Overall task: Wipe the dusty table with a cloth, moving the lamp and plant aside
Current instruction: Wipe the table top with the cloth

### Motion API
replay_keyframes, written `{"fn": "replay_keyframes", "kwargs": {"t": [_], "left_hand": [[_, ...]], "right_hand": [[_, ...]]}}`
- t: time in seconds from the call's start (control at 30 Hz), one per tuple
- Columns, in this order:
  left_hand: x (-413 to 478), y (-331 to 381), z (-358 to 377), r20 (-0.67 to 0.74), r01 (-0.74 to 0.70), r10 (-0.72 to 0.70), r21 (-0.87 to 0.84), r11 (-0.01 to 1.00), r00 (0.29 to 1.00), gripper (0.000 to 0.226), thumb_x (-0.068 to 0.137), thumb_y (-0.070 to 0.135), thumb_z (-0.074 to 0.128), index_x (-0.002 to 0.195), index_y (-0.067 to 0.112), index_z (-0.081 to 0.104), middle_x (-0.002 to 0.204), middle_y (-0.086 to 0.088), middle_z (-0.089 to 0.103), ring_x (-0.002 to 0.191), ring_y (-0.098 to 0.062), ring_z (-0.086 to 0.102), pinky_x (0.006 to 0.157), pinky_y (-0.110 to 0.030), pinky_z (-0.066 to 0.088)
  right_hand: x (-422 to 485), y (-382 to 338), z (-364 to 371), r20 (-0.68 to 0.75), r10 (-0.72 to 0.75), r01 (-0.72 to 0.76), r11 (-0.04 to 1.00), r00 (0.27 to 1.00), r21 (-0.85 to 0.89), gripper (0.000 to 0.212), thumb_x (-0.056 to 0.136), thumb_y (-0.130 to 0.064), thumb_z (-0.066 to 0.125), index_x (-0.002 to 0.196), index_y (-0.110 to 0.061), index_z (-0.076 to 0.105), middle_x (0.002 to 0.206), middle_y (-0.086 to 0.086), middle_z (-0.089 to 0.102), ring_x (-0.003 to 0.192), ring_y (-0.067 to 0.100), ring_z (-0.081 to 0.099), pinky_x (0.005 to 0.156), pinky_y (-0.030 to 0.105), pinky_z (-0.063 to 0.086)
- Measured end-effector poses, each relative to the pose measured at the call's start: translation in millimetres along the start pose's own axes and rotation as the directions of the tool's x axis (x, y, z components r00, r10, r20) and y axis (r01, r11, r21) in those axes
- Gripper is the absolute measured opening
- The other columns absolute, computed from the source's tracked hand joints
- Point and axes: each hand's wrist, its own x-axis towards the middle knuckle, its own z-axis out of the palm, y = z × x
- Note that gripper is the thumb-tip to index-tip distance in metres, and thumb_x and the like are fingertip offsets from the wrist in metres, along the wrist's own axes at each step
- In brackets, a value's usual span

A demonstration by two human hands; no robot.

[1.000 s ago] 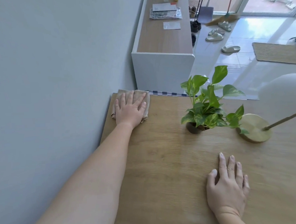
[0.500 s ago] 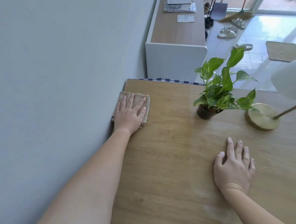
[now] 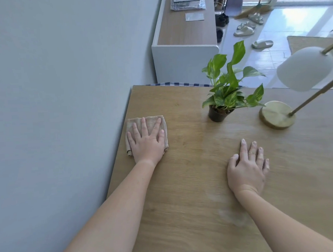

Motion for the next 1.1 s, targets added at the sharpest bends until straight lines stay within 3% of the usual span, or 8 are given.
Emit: {"fn": "replay_keyframes", "kwargs": {"t": [0.3,0.63,0.8,1.1], "left_hand": [[-11,59,11,0.037,-0.077,0.076,0.001,0.997,0.996,0.055,0.109,0.064,0.006,0.16,0.062,-0.013,0.179,0.002,-0.016,0.165,-0.033,-0.016,0.131,-0.058,-0.01],[-46,114,28,0.06,-0.158,0.158,0.001,0.987,0.986,0.055,0.109,0.064,0.005,0.16,0.062,-0.015,0.179,-0.001,-0.018,0.164,-0.036,-0.017,0.13,-0.06,-0.011],[-65,136,37,0.061,-0.164,0.164,-0.009,0.986,0.985,0.055,0.109,0.065,0.007,0.161,0.063,-0.009,0.179,0.0,-0.016,0.164,-0.035,-0.017,0.13,-0.06,-0.011],[-116,190,54,0.061,-0.208,0.211,-0.054,0.977,0.976,0.055,0.109,0.063,0.011,0.162,0.062,-0.006,0.18,0.001,-0.012,0.164,-0.036,-0.015,0.129,-0.059,-0.013]], "right_hand": [[2,2,3,0.006,0.009,-0.009,1.0,1.0,-0.006,0.061,0.108,-0.038,0.033,0.168,-0.034,0.023,0.176,0.003,0.02,0.163,0.025,0.014,0.131,0.048,0.006],[3,13,-6,0.109,-0.017,0.011,0.998,0.994,0.057,0.061,0.11,-0.042,0.025,0.168,-0.041,0.009,0.178,-0.005,0.004,0.164,0.018,0.0,0.13,0.043,-0.004],[9,48,-25,0.146,-0.179,0.156,0.975,0.973,0.159,0.056,0.111,-0.042,0.032,0.167,-0.042,0.024,0.176,-0.011,0.016,0.163,0.013,0.008,0.129,0.039,0.007],[12,126,-29,0.106,-0.149,0.147,0.989,0.983,0.022,0.058,0.111,-0.046,0.023,0.168,-0.045,0.01,0.177,-0.011,0.005,0.164,0.012,0.001,0.131,0.042,-0.002]]}}
